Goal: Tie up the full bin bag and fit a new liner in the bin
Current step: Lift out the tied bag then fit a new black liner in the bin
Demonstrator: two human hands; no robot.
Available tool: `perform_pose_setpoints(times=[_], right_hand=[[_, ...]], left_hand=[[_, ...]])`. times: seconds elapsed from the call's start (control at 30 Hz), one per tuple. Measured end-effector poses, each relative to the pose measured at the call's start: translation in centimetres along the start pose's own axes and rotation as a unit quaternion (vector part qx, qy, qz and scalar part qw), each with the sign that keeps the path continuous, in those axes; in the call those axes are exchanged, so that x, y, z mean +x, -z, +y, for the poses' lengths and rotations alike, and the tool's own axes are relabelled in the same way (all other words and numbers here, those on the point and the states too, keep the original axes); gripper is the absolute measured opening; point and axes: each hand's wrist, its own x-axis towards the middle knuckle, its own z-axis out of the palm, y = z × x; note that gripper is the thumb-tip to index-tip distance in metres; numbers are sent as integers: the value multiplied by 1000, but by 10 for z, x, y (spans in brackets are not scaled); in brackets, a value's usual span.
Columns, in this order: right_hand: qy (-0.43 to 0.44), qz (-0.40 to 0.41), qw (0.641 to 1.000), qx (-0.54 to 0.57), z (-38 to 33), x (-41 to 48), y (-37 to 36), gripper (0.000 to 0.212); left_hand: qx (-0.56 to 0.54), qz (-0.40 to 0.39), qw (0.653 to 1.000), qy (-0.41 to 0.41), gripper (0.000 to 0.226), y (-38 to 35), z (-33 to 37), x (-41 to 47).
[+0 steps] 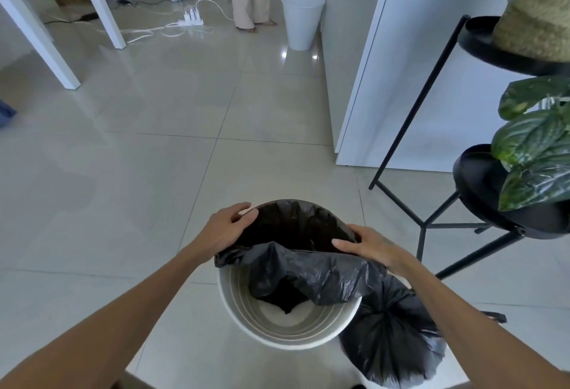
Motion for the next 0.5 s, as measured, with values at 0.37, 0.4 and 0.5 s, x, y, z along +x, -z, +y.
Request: perform_pose_setpoints(times=[0.37, 0.4, 0.5], right_hand=[[185, 259, 937, -141, 45, -43, -38, 68], [216, 279, 916, -193, 50, -46, -41, 61], [307, 310, 839, -326, 52, -58, -49, 43]], left_hand=[[74, 220, 957, -177, 42, -10, -39, -59], [117, 211, 951, -192, 46, -9, -42, -64], [203, 183, 928, -254, 49, -10, -51, -79]])
